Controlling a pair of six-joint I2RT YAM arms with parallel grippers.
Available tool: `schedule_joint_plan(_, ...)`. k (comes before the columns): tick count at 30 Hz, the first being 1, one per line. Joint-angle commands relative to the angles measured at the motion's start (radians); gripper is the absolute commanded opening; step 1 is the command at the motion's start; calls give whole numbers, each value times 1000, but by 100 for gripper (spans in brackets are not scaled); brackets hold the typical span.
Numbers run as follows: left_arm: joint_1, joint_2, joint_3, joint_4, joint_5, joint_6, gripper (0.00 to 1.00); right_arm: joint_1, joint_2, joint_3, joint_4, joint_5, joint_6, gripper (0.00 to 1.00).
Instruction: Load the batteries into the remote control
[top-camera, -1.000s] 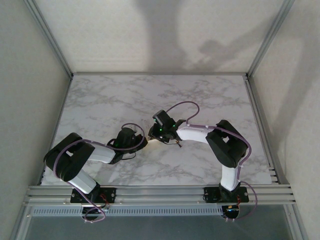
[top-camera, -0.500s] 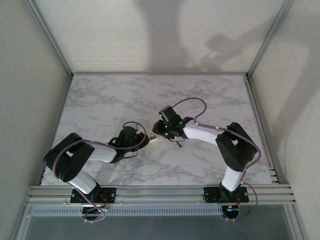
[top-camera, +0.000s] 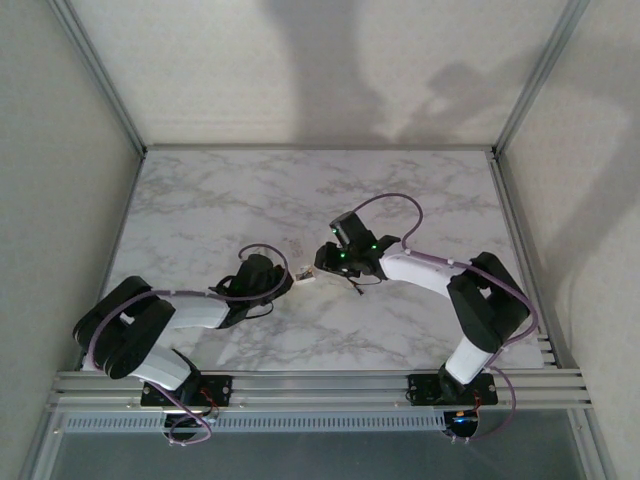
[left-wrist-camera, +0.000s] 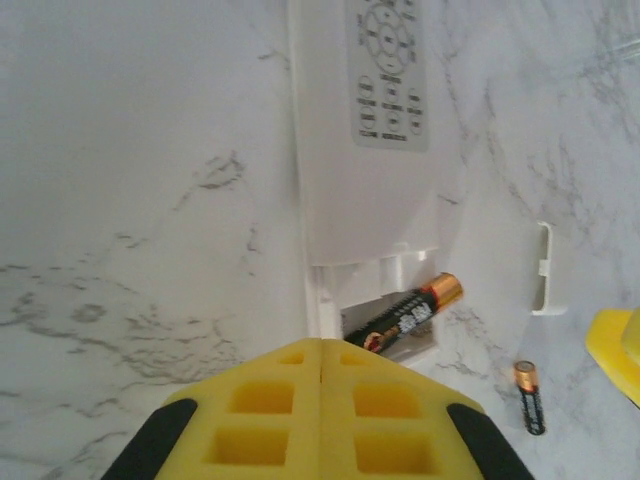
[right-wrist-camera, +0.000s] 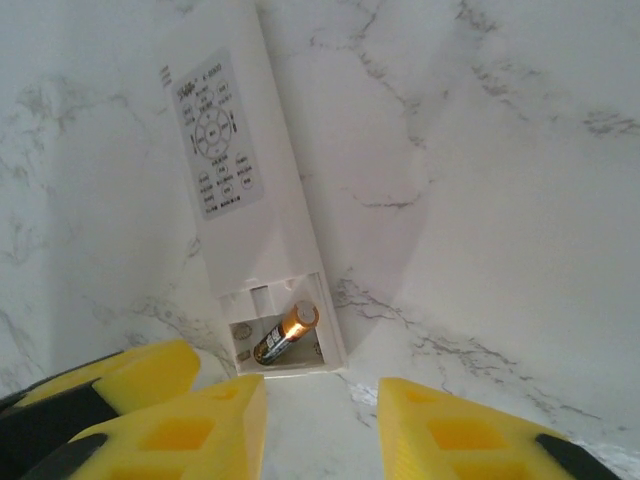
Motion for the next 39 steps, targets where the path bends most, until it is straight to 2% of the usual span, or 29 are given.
schedule_joint_plan(1, -8, -2, -6, -62, -39, 14, 0, -2, 56, 56, -28, -33, -83, 34)
schedule_joint_plan(15, -9, 55, -9, 44, 47, 39, 0, -2, 177, 103, 39, -114, 22, 37)
schedule_joint_plan(29, -17, 86, -14, 92, 83, 40, 0, -4, 217, 128, 47, -119, 52, 32)
schedule_joint_plan(39, -18, 90, -12, 95, 87, 39, 0, -5, 218, 125, 57, -124, 65, 22)
